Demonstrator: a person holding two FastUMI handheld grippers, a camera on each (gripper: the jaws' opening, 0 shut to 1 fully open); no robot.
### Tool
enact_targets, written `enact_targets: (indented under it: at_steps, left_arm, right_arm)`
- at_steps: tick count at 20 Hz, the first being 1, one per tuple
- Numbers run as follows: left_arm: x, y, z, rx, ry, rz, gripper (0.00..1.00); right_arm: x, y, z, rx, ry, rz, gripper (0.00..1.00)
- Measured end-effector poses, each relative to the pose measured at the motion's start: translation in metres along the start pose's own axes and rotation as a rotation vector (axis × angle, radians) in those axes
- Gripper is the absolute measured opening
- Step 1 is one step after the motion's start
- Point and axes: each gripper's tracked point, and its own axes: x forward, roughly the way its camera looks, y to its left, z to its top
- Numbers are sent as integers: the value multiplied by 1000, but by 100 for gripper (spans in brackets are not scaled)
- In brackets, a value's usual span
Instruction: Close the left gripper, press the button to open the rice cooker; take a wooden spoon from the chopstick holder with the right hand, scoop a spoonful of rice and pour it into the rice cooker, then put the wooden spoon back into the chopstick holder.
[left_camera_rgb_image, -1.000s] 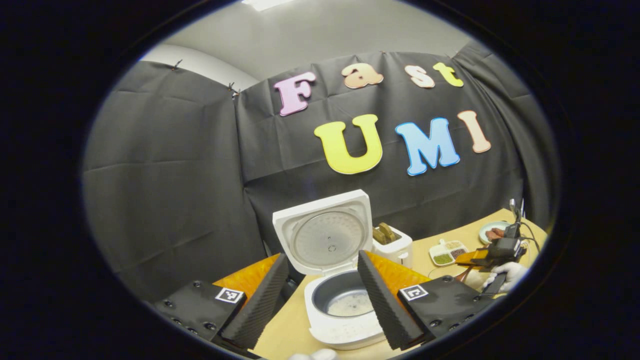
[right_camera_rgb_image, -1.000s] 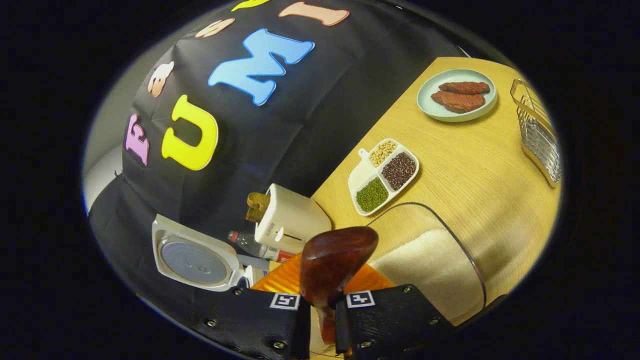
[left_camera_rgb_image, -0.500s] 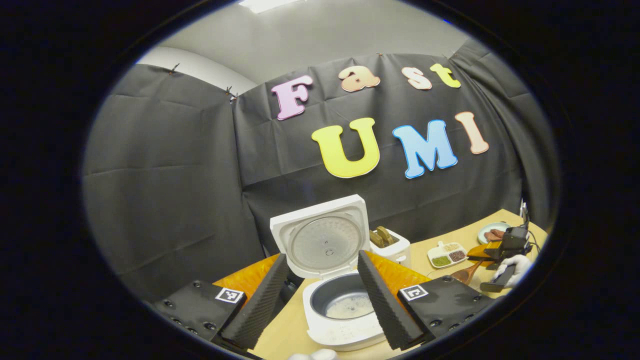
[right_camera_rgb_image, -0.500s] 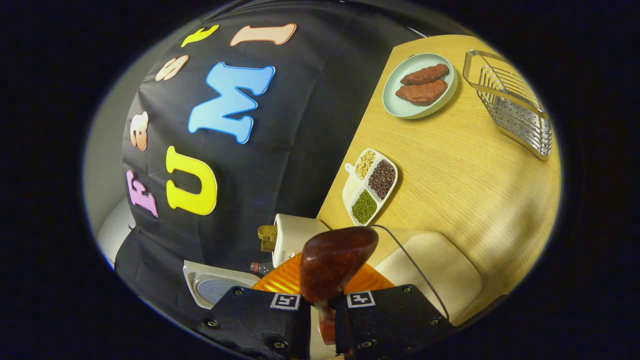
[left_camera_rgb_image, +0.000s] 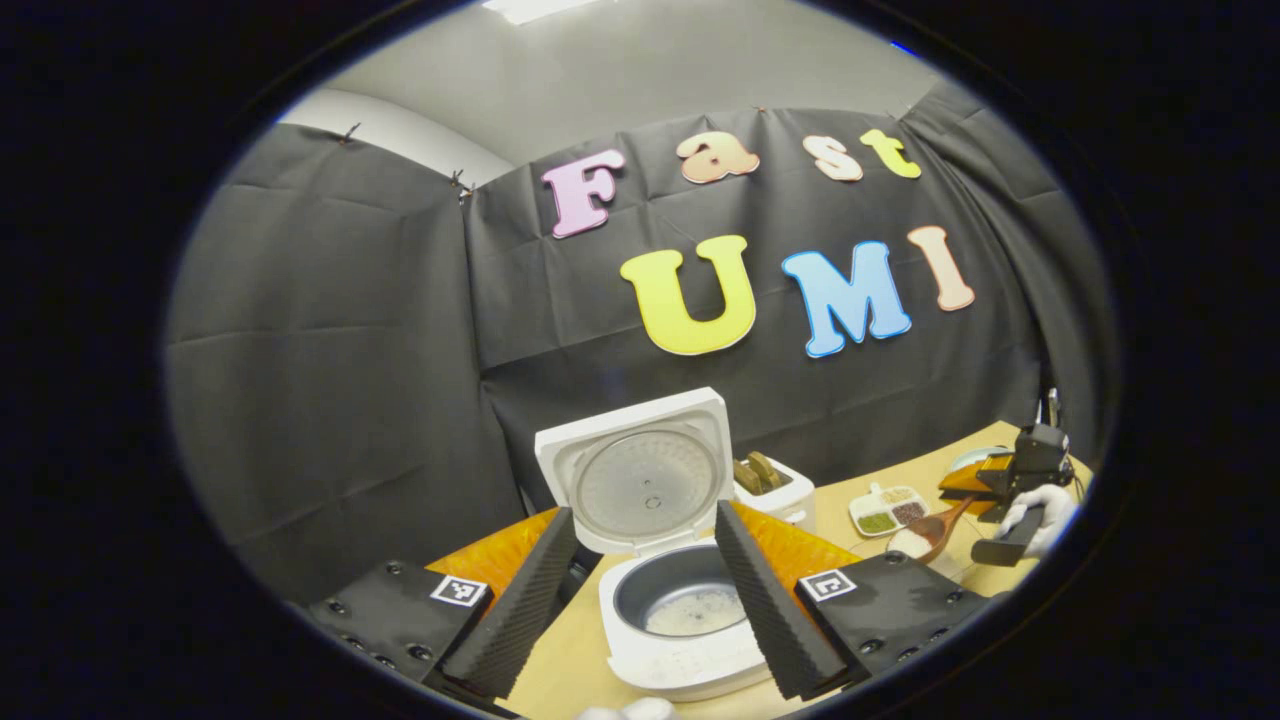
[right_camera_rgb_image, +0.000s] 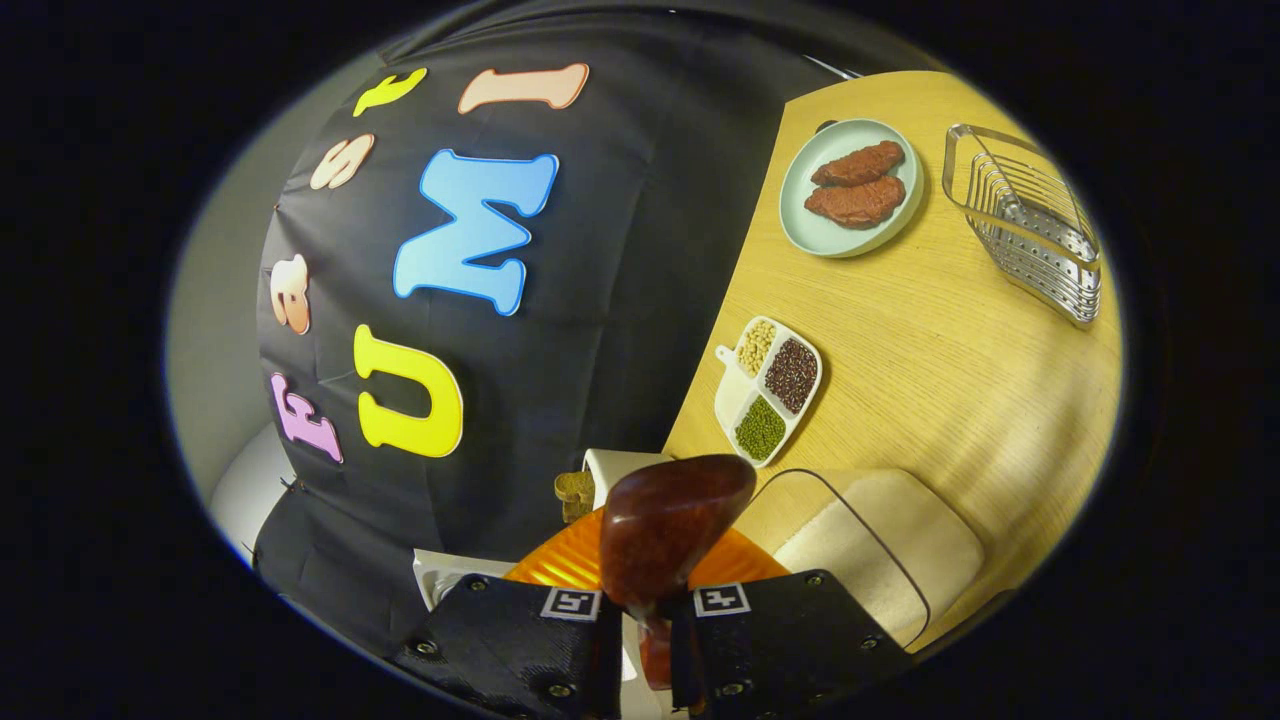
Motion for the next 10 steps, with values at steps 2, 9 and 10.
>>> enact_targets:
  at_steps: [2, 9, 10]
  left_arm:
    - [-3, 1, -2, -1, -4, -4, 99]
    - [-15, 8, -19, -37, 0, -7, 97]
    - [-17, 10, -20, -38, 2, -1, 99]
  right_arm:
    - [-2, 17, -1, -8, 0, 13, 19]
    - [14, 89, -43, -16, 53, 49, 19]
    - [17, 98, -53, -13, 65, 55, 19]
